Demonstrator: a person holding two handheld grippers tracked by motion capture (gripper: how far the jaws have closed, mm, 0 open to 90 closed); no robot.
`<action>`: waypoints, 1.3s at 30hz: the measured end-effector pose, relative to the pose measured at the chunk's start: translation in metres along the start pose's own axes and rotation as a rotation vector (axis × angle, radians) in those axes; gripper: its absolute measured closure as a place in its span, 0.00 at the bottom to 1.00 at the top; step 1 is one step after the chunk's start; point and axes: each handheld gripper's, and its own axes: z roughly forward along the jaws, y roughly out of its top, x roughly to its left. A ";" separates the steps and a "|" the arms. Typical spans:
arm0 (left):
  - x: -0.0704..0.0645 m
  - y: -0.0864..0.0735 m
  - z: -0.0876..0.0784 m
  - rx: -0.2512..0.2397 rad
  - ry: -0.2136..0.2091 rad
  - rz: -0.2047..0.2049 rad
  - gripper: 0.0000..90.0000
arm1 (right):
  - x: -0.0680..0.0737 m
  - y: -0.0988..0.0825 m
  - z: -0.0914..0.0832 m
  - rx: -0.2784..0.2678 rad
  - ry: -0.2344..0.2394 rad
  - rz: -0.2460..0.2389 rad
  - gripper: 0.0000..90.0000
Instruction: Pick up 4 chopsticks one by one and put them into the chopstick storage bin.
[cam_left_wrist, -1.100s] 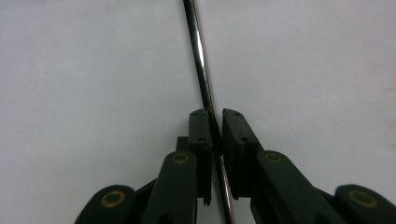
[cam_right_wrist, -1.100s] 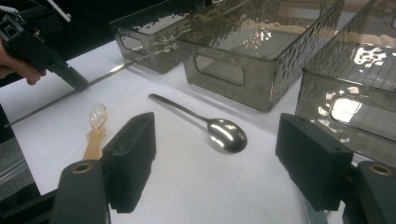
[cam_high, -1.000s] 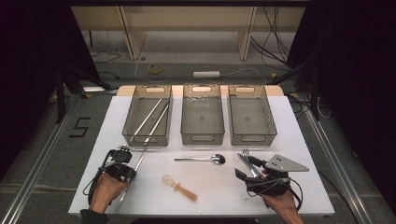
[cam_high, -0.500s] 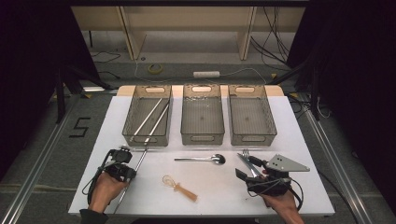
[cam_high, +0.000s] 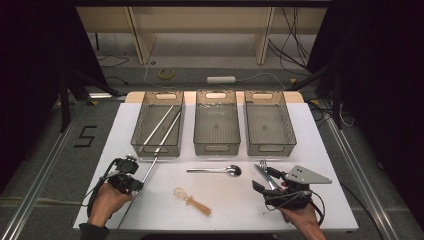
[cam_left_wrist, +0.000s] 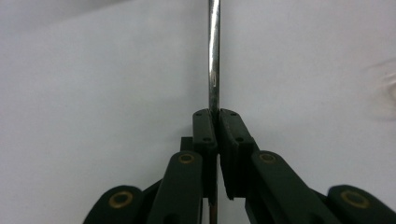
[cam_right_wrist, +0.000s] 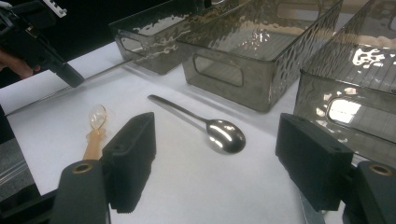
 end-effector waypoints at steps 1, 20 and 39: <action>0.000 0.000 -0.002 -0.012 0.000 -0.004 0.95 | 0.000 0.000 0.000 0.000 0.000 0.000 0.33; 0.007 0.014 -0.052 -0.125 -0.086 0.043 0.95 | -0.002 -0.001 0.000 0.002 -0.007 0.009 0.33; 0.022 0.079 -0.078 -0.226 -0.090 0.038 0.95 | -0.004 -0.002 0.001 0.003 -0.003 0.015 0.33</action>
